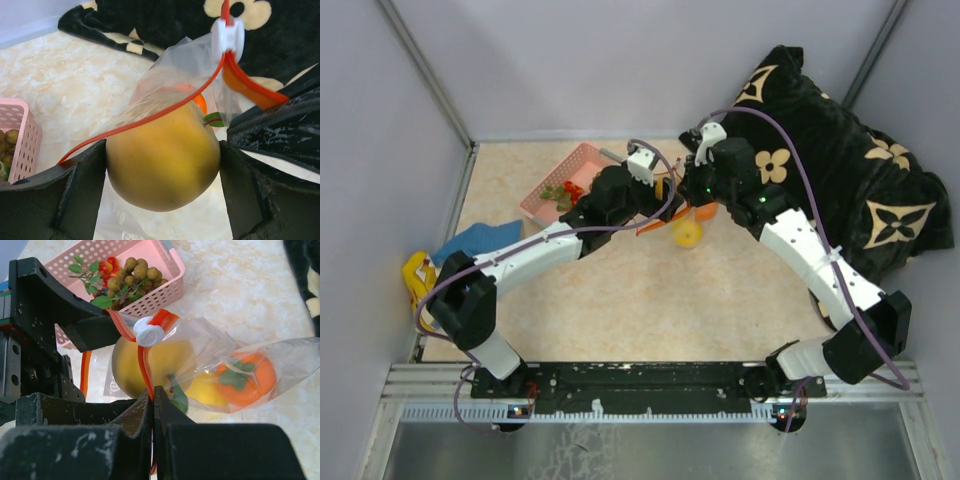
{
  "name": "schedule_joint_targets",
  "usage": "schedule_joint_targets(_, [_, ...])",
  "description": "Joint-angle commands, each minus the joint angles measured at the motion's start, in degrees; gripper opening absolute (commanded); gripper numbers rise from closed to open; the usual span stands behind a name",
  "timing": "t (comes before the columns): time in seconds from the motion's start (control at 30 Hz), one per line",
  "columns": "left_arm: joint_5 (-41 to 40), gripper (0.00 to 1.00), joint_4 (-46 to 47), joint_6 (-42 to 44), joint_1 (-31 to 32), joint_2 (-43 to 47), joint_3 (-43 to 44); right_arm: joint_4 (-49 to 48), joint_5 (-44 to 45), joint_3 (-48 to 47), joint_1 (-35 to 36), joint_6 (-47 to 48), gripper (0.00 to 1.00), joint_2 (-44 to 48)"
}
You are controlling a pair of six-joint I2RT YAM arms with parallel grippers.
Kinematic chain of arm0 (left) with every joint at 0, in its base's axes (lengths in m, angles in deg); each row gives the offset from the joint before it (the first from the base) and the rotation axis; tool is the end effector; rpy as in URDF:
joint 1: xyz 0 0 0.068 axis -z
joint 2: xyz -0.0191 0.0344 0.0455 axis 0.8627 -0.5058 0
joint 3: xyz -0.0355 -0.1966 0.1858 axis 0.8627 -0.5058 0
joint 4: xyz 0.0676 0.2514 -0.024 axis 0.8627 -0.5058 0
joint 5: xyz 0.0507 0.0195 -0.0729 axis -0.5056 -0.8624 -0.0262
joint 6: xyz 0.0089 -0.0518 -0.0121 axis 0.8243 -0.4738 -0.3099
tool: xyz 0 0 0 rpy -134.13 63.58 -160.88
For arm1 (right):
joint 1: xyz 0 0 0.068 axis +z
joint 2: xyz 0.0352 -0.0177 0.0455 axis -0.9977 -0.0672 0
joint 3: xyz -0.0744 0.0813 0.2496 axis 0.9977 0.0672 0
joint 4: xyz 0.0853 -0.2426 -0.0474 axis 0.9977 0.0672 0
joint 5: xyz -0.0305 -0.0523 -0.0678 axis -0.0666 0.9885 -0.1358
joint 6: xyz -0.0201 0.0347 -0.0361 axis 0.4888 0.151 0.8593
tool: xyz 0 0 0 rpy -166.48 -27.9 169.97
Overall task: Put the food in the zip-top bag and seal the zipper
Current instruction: Place the fake fruit in the zipper food storage bag.
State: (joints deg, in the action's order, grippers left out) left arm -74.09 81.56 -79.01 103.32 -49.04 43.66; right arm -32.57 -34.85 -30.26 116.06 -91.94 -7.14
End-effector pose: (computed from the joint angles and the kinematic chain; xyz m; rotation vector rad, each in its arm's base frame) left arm 0.2844 -0.2700 0.3062 0.5012 1.7615 -0.6380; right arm 0.2671 0.1573 0.3767 -0.4068 2.0324 0.5263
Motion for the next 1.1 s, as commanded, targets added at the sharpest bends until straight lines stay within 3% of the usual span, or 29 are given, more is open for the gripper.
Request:
schedule_joint_targets(0.0, [1.5, 0.80, -0.8, -2.3, -0.2, -1.3, 4.0, -3.5, -2.1, 0.8, 0.4, -2.5, 0.00, 2.2])
schedule_joint_targets(0.17, [3.1, 0.92, -4.0, -0.9, -0.2, 0.9, 4.0, -2.8, 2.8, 1.1, 0.3, -3.1, 0.01, 3.1])
schedule_joint_targets(0.43, [8.2, 1.00, -10.8, -0.1, -0.2, 6.9, 3.4, -2.1, 7.4, 1.0, -0.6, -5.8, 0.02, 2.4])
schedule_joint_targets(0.57, [9.1, 1.00, -11.3, -0.9, -0.2, 9.1, 1.6, -2.8, 6.8, 0.6, -0.7, -6.2, 0.02, 1.5])
schedule_joint_targets(0.83, [8.7, 0.99, -21.6, -2.4, -0.2, 15.8, -0.3, -2.2, 7.3, -1.1, -1.3, -7.1, 0.02, -0.6])
schedule_joint_targets(1.07, [2.0, 0.92, -31.9, -8.9, -0.2, 19.3, -3.5, -2.7, 6.4, -1.3, -1.6, -7.5, 0.02, -1.7])
